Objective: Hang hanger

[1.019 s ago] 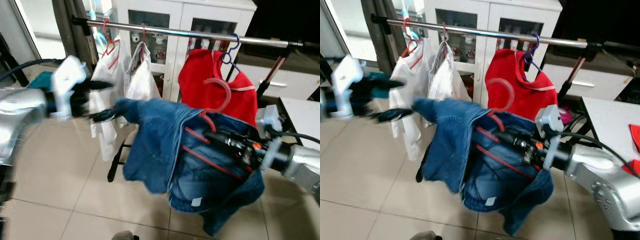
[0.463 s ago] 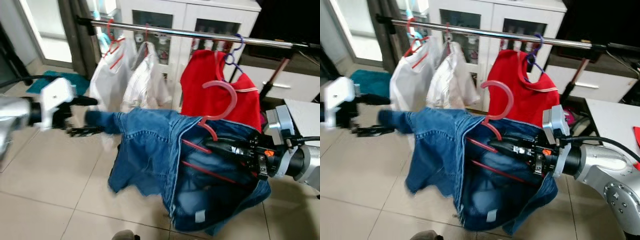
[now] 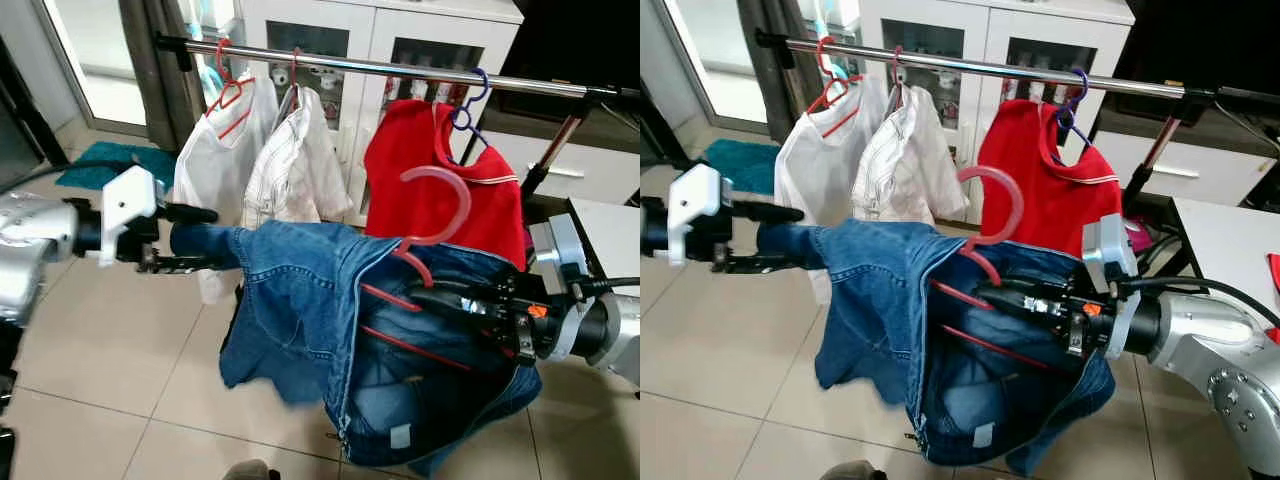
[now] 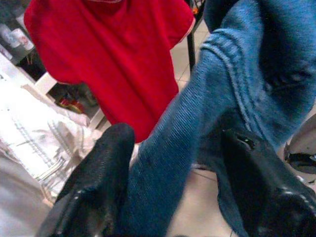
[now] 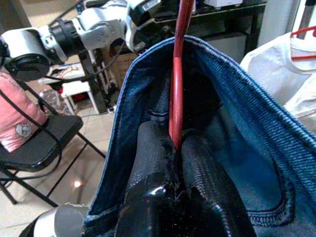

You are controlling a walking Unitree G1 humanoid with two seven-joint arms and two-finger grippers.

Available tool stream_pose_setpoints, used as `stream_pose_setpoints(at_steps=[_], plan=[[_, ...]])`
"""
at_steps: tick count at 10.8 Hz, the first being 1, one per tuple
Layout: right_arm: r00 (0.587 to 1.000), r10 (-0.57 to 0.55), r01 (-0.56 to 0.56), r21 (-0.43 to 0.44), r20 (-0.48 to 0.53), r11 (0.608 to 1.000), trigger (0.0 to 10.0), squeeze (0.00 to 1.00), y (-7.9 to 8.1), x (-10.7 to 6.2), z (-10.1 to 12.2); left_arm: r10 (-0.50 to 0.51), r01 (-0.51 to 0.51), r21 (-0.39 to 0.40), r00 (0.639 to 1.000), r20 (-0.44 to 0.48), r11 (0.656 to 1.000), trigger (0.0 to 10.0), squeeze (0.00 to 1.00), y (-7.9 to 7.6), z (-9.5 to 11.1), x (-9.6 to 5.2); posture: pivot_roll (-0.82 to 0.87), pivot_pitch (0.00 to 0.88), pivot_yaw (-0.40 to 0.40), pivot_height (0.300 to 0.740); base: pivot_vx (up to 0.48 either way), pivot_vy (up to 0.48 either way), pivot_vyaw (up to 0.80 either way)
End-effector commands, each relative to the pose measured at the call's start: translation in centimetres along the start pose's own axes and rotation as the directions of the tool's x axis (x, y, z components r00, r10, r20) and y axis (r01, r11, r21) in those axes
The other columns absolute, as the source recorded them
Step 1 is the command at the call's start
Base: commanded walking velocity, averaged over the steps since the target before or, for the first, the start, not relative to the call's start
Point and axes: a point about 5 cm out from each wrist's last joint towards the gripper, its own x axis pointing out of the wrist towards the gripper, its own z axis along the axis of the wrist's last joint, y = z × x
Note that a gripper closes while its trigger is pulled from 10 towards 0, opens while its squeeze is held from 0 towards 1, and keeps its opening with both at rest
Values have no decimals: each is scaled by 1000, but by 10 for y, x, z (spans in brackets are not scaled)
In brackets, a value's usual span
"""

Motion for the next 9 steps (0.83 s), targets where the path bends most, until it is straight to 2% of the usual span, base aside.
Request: stream_pose_setpoints(at_steps=[1, 3, 9], plan=[[1000, -8, 9, -33, 26, 999, 10000, 0, 2, -4, 9, -10, 10, 27, 1000, -3, 1000, 0, 0, 2, 3, 3, 23, 0, 6, 740, 0, 0, 0], [999, -18, 19, -27, 34, 999, 10000, 0, 2, -6, 7, 22, -22, 43, 1000, 4, 999, 0, 0, 5, 1, 5, 20, 0, 13, 740, 0, 0, 0], [999, -13, 15, -27, 42, 1000, 10000, 0, 4, -5, 8, 54, -55, 25, 998, 29, 998, 0, 0, 10, -5, 9, 18, 0, 13, 740, 0, 0, 0]])
